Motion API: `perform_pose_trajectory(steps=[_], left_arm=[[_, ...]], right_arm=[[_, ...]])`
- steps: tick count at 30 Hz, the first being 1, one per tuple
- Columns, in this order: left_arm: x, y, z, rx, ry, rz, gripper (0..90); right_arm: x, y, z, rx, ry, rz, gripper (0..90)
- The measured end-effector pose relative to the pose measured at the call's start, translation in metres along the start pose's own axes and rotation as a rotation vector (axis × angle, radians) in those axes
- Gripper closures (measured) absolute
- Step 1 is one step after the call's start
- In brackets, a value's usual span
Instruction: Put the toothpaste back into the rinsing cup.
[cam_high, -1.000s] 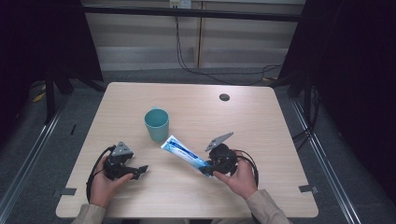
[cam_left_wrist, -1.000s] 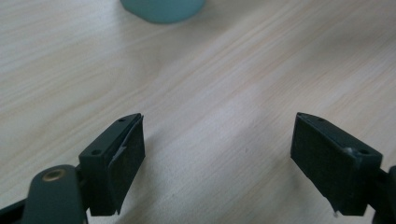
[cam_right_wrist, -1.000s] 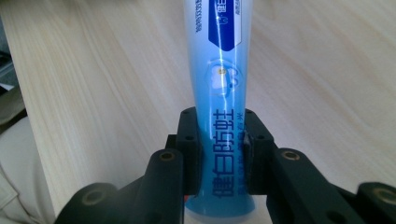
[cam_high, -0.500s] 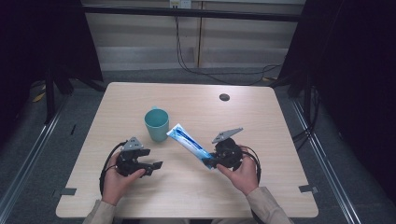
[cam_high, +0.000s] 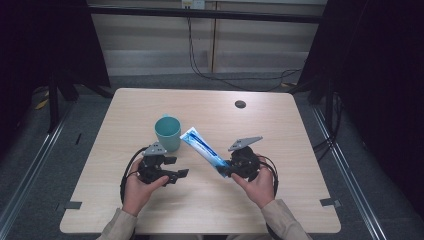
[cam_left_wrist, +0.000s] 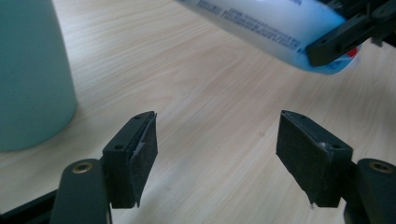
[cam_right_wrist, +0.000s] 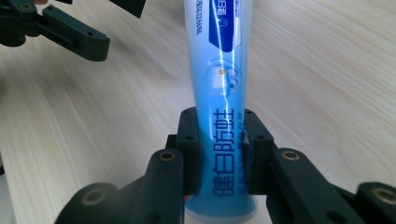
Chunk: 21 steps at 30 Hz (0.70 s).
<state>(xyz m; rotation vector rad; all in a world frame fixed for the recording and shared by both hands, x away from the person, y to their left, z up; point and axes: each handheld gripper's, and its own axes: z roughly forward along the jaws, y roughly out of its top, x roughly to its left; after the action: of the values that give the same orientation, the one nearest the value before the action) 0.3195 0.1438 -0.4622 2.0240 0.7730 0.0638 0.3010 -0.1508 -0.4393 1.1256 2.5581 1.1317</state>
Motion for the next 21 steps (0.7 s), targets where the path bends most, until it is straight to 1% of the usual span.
perform_pose_trajectory(steps=[3,6,10,12,16,18,21], left_arm=[[-0.002,0.005,0.001,0.008,-0.002,-0.001,31.7],[-0.003,0.009,0.002,0.003,-0.012,-0.008,31.4],[-0.005,0.015,0.005,-0.004,-0.028,-0.006,30.9],[-0.006,0.019,0.007,0.008,-0.033,0.001,30.8],[-0.009,0.026,0.011,0.010,-0.046,0.007,30.8],[-0.010,0.028,0.013,0.007,-0.049,0.005,31.4],[-0.011,0.030,0.015,0.004,-0.056,-0.005,31.3]], right_arm=[[-0.001,0.000,-0.001,-0.010,-0.003,0.007,73.6],[0.000,0.000,-0.002,-0.022,-0.014,0.005,73.6],[0.000,0.001,-0.002,-0.029,-0.017,0.006,73.5],[-0.001,0.001,-0.002,-0.034,-0.021,0.007,73.5],[-0.002,0.001,0.000,-0.028,-0.023,0.011,73.6],[-0.001,0.001,0.000,-0.022,-0.030,0.002,73.6],[-0.001,0.001,0.000,-0.026,-0.018,0.005,73.7]])
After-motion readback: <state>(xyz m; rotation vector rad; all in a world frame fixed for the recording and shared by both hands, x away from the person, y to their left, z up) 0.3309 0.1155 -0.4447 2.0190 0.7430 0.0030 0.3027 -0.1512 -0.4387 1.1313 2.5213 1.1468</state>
